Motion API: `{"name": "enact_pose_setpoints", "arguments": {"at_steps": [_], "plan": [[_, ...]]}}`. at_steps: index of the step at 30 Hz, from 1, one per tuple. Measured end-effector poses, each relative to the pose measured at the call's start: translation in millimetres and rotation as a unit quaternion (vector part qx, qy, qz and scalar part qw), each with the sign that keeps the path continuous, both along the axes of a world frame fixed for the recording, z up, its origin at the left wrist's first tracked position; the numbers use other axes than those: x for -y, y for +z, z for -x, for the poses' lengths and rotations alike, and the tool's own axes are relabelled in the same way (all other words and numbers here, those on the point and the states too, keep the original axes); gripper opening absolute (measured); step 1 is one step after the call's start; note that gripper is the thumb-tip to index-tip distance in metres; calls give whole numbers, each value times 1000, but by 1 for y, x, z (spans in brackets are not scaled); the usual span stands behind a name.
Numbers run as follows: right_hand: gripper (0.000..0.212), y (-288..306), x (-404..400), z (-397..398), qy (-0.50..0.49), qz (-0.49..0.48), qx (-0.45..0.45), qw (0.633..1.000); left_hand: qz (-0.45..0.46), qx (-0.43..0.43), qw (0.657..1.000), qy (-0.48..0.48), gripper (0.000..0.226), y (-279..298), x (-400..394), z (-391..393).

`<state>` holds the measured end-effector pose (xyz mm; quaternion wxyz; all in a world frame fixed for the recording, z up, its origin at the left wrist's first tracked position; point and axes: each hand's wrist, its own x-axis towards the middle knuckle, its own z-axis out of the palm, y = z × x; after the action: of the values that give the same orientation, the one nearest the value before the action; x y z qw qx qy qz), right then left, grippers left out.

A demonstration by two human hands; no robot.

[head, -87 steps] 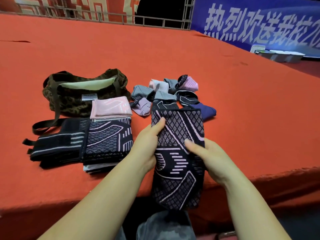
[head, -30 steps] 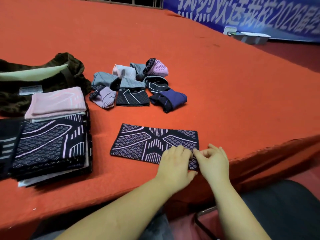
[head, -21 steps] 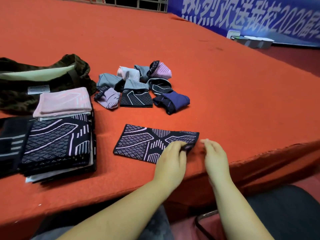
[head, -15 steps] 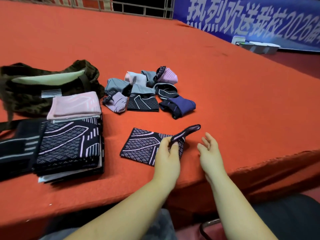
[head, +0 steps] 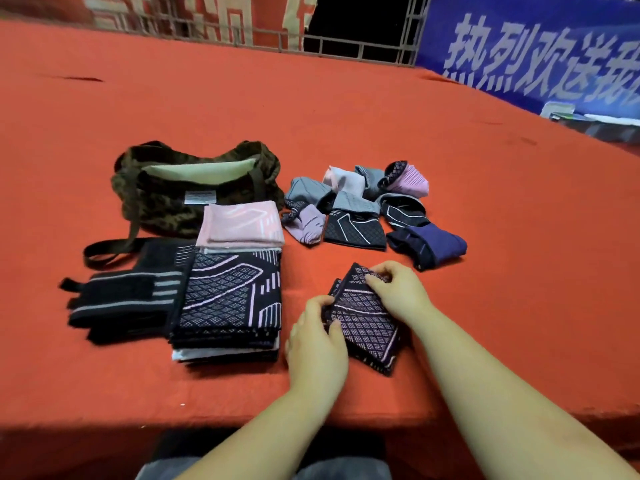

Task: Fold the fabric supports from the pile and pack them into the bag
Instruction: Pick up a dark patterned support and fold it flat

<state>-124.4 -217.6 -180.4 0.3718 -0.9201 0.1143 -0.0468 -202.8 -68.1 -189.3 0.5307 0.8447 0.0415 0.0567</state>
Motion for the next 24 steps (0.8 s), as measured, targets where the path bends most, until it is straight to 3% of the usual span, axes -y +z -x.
{"name": "enact_pose_setpoints", "arguments": {"at_steps": [3,8,13,15,18,21,24], "plan": [[8,-6,-7,-3,-7,30,8,999,-127,-17,992,18,24,-3,-3,-2],[8,-13,-12,-5,-12,46,0,999,-165,-15,986,36,29,-9,1,-2],[27,-20,-12,-1,2,114,-4,993,-223,16,974,35,37,-18,3,-5],[40,-20,-14,5,5,154,31,988,-282,10,959,-3,37,-20,3,-7],[40,-22,-19,18,53,167,93,980,-341,46,937,-67,45,-18,4,-11],[39,-28,-22,32,139,154,55,977,-340,35,926,-160,75,-5,6,-19],[44,-32,-16,46,121,147,46,981,-392,-53,895,-206,58,-9,4,-31]]}}
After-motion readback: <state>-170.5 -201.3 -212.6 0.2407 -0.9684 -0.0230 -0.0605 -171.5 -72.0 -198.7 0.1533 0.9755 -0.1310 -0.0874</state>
